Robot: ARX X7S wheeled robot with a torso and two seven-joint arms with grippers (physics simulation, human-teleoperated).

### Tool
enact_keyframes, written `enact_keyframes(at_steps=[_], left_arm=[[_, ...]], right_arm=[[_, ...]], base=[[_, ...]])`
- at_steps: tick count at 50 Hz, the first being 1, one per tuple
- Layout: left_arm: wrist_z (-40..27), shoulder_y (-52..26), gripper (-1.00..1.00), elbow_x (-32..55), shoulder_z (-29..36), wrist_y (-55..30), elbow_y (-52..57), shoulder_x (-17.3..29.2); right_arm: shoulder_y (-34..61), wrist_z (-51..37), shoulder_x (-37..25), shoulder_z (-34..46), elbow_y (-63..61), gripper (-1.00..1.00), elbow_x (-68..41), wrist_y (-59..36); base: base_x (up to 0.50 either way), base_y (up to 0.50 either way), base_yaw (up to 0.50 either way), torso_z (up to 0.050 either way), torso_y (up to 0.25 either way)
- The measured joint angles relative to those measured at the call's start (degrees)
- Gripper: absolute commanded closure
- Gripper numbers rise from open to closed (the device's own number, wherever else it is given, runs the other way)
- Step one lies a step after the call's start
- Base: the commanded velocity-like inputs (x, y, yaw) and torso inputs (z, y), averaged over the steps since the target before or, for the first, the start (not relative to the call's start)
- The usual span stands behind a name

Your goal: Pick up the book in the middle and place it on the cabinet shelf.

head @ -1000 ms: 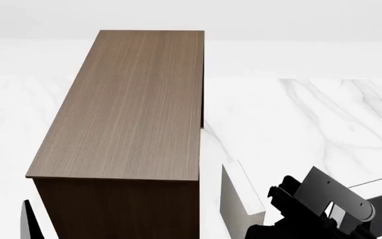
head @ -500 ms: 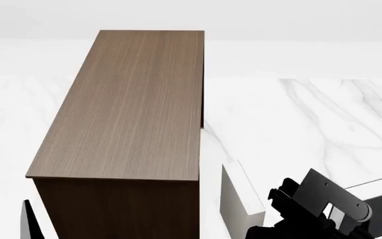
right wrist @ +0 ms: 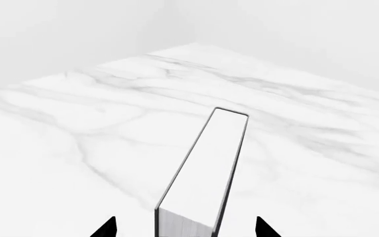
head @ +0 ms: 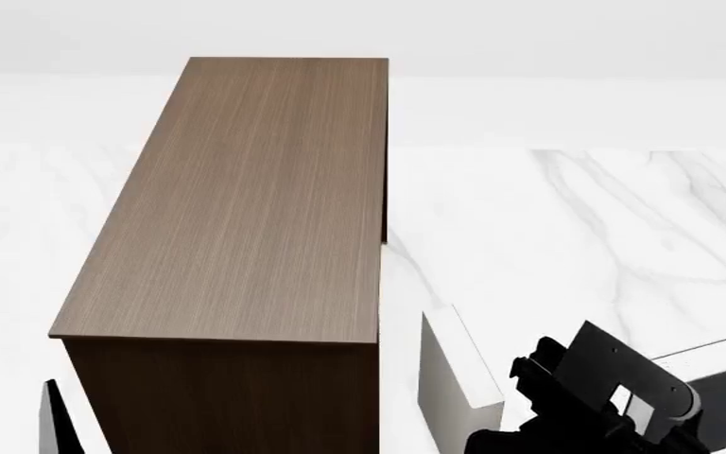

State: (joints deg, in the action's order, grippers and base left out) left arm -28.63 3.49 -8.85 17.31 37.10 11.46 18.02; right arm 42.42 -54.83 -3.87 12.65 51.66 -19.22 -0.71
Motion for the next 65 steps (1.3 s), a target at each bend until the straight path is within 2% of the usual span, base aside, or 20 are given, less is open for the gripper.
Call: enact_keyframes(at_steps=[31, 32, 51, 65], left_arm=[[-0.58, -0.25, -1.00, -0.03, 0.88, 0.28, -0.56, 0.54], [-0.60, -0.26, -1.00, -0.03, 0.91, 0.29, -0.58, 0.56], [-0.92, -0.36, -1.00, 0.05, 1.34, 0.18, -0.52, 0.91], [-1.07, -0.41, -1.00, 0.52, 1.78, -0.08, -0.61, 1.10]], right_arm=[[6.43, 2.49, 2.19, -0.69, 20.56, -1.00, 1.77, 12.31], [6.52, 2.54, 2.23, -0.81, 20.82, 1.00, 1.96, 12.36], [7.18, 1.41, 2.84, -0.97, 22.31, 1.00, 6.87, 12.34], [1.33, -0.17, -0.63, 1.23, -2.17, 1.00, 6.63, -0.95]], base=[[0.00, 0.00, 0.00, 0.000, 0.000], [0.00, 0.00, 0.00, 0.000, 0.000], [0.00, 0.00, 0.00, 0.000, 0.001], [0.00, 0.00, 0.00, 0.000, 0.001]])
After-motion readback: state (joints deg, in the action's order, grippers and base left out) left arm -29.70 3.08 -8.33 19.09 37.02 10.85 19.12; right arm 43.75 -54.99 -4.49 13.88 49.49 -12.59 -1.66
